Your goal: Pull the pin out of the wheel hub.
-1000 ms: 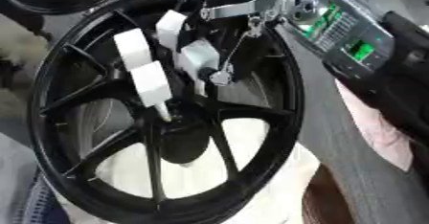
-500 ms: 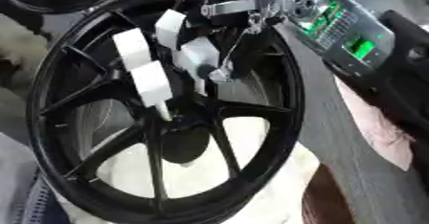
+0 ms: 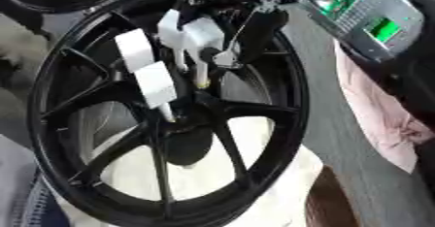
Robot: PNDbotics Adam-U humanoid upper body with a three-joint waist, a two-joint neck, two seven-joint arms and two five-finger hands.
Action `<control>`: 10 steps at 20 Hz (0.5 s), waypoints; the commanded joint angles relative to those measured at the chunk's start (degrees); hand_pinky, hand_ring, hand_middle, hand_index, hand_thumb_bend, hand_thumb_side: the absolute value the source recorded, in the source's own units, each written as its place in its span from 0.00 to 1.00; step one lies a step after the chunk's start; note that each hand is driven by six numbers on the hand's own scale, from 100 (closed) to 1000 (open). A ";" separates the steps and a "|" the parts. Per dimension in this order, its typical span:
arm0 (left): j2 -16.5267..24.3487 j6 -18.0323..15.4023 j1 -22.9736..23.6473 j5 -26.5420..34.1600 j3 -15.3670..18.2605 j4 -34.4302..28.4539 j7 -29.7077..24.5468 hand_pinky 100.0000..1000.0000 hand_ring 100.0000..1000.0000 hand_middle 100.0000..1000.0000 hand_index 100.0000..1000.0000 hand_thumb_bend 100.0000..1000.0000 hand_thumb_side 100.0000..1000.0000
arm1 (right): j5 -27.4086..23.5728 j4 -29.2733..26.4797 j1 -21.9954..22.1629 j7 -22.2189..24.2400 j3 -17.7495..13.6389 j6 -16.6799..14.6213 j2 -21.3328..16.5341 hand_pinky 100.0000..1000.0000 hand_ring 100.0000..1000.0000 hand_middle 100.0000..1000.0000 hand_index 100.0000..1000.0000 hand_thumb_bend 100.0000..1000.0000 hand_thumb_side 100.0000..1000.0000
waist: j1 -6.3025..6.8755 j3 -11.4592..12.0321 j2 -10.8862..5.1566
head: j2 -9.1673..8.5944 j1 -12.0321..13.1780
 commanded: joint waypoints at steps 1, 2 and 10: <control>1.08 -0.06 -0.37 -0.10 0.15 -1.19 -0.10 0.70 0.68 0.56 0.72 0.42 0.77 | -1.15 -1.34 -1.87 0.11 -2.22 1.04 -2.00 0.65 0.29 0.32 0.51 0.00 0.00 | -0.03 -0.05 -1.34 | 0.05 -0.15; 1.11 -0.05 -0.34 -0.10 0.19 -1.19 -0.05 0.70 0.68 0.56 0.72 0.42 0.77 | -1.55 -1.61 -2.07 0.04 -2.97 1.35 -2.28 0.65 0.29 0.32 0.51 0.00 0.00 | -0.05 -0.10 -1.36 | 0.12 -0.07; 1.26 -0.05 -0.17 -0.08 0.46 -1.29 0.23 0.70 0.68 0.56 0.72 0.42 0.77 | -4.82 -6.30 -0.46 -6.43 -12.85 3.04 -6.63 0.66 0.29 0.31 0.51 0.00 0.00 | -0.04 -0.61 -1.36 | 0.27 0.46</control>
